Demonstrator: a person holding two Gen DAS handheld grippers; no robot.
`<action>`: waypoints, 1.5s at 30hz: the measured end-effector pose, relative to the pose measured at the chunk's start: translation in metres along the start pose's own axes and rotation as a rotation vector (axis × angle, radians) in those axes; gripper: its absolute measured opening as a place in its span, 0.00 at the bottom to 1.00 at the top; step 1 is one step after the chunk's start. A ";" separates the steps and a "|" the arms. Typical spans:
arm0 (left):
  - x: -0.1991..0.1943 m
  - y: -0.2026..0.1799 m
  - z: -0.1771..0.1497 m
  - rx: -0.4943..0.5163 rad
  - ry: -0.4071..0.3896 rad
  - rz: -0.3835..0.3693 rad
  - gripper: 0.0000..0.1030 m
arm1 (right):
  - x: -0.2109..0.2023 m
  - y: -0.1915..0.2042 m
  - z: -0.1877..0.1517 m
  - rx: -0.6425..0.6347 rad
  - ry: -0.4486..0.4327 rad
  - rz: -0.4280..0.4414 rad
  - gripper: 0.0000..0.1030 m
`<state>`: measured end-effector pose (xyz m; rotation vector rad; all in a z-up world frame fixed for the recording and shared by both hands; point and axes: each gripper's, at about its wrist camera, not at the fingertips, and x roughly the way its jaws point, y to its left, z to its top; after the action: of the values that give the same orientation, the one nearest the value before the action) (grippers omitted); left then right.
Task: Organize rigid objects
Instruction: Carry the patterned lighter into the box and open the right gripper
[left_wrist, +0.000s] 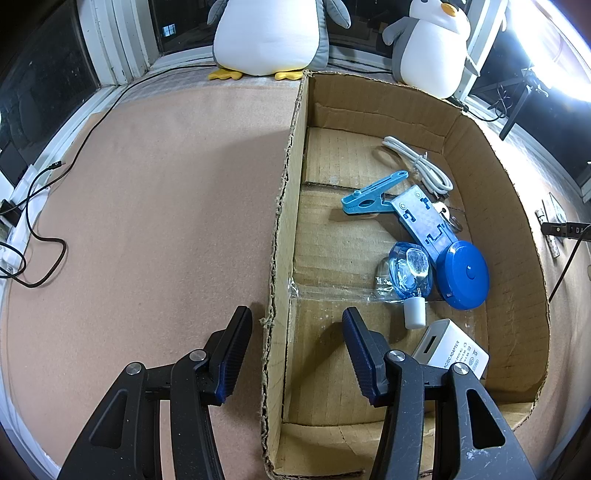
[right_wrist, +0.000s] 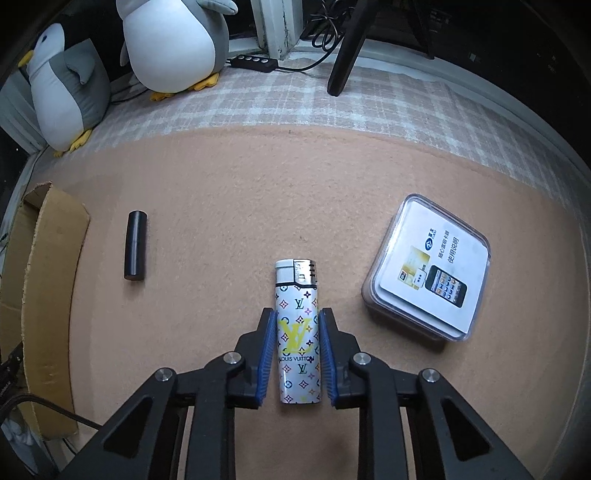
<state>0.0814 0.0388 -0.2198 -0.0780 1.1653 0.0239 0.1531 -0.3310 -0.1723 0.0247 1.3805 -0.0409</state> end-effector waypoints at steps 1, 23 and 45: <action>0.000 0.000 0.000 0.000 0.000 0.000 0.54 | -0.001 0.000 0.000 0.004 -0.004 0.007 0.20; -0.001 -0.002 0.001 0.001 -0.005 0.000 0.54 | -0.093 0.125 -0.019 -0.186 -0.188 0.173 0.20; -0.002 0.001 0.001 -0.005 -0.007 -0.007 0.54 | -0.043 0.282 0.011 -0.402 -0.134 0.272 0.20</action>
<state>0.0813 0.0394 -0.2180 -0.0865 1.1576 0.0207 0.1683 -0.0494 -0.1298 -0.1239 1.2207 0.4544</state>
